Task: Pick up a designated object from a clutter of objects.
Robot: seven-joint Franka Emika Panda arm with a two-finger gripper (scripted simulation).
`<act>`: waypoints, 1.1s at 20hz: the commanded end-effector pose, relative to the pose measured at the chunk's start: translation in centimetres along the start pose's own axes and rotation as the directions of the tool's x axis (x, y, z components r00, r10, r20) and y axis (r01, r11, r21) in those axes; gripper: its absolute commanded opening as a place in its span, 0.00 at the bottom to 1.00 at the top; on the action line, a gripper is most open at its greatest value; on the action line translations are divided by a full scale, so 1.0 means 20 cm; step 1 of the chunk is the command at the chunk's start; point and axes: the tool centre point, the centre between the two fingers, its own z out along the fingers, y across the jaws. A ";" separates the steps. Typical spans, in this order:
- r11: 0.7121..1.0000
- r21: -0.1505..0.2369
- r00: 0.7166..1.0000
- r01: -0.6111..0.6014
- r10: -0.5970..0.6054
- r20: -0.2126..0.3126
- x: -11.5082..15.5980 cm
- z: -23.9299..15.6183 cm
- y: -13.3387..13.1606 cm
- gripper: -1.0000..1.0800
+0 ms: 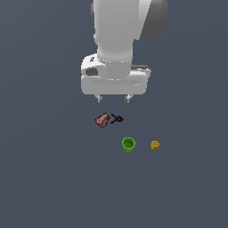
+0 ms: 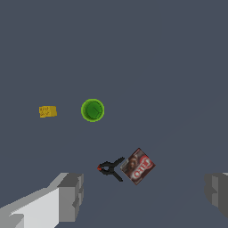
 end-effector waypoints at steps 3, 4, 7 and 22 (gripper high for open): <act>1.000 -0.001 1.000 0.005 -0.005 0.000 0.00 0.00 -0.01 0.96; 1.000 -0.002 1.000 0.010 -0.010 0.001 0.00 -0.01 -0.03 0.96; 0.999 -0.006 0.999 0.039 -0.039 0.003 0.00 -0.02 -0.11 0.96; 0.998 -0.011 0.998 0.058 -0.058 0.002 0.05 0.05 -0.22 0.96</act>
